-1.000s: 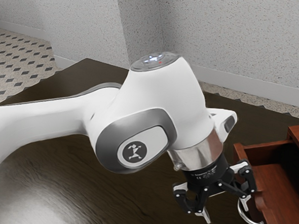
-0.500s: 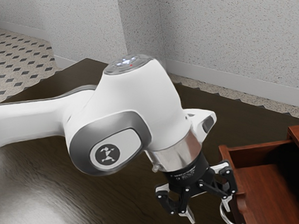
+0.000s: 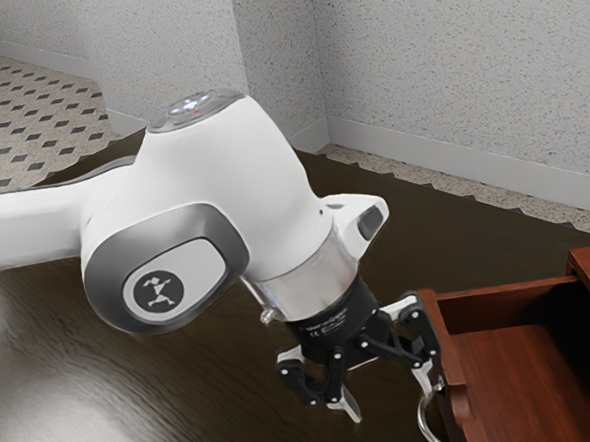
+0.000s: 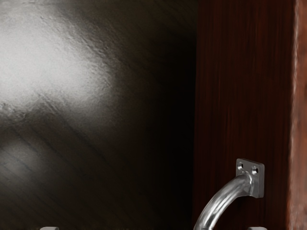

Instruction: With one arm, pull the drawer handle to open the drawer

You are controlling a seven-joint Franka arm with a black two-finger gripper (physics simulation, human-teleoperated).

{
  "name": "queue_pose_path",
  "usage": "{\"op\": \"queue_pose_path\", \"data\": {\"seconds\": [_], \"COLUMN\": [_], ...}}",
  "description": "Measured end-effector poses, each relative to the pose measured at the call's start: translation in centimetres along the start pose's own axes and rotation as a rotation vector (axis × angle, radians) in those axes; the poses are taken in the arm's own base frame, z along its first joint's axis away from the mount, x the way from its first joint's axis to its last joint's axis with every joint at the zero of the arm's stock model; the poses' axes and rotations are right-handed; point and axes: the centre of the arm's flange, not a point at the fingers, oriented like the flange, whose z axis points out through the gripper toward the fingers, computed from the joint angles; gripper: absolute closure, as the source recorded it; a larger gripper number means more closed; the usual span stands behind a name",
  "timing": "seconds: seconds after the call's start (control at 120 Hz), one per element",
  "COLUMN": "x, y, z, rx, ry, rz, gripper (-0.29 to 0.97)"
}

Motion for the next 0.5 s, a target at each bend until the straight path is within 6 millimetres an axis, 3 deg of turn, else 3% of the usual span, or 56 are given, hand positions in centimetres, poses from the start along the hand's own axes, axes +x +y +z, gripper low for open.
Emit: {"op": "queue_pose_path", "data": {"seconds": [0.158, 0.383, 0.5], "x": [0.5, 1.8, 1.2], "y": [0.6, 0.1, 0.5], "z": [-2.2, -3.3, -3.8], "rx": [-0.036, -0.056, -0.069], "ry": [0.016, 0.017, 0.024], "rz": [-0.003, -0.028, -0.003], "gripper": [0.14, 0.05, 0.03]}}
